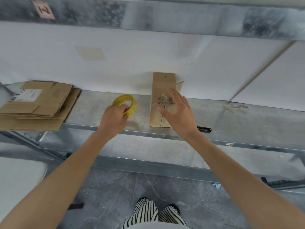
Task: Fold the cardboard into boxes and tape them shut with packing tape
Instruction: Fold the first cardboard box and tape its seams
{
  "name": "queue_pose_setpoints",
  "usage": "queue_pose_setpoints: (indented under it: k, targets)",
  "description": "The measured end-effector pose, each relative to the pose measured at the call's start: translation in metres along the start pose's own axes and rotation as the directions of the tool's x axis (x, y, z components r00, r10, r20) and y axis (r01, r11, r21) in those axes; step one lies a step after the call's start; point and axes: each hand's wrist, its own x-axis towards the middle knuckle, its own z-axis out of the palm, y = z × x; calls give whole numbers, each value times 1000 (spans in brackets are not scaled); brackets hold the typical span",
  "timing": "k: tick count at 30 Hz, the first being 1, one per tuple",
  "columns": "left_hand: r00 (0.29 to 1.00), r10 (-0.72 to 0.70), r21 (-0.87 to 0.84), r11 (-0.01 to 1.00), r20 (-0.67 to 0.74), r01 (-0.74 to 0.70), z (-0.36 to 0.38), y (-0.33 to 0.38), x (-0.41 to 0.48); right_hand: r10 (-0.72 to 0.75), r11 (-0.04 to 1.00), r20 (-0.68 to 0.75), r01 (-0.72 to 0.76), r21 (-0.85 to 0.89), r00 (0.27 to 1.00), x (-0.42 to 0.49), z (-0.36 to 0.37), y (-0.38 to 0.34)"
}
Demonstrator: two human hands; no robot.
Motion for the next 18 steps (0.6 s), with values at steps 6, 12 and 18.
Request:
queue_pose_setpoints:
  k: [6,12,18]
  targets:
    - [950,271,-8,961,-154,-275,-39,45,2,-13,998,145,4,65,989,25,-2,-29]
    - [927,339,49,941,-163,-335,-50,61,3,123,931,151,-167,324,981,41,-6,-41]
    - [938,318,38,948,-138,-316,-52,71,5,58,951,117,-90,296,991,42,-15,-34]
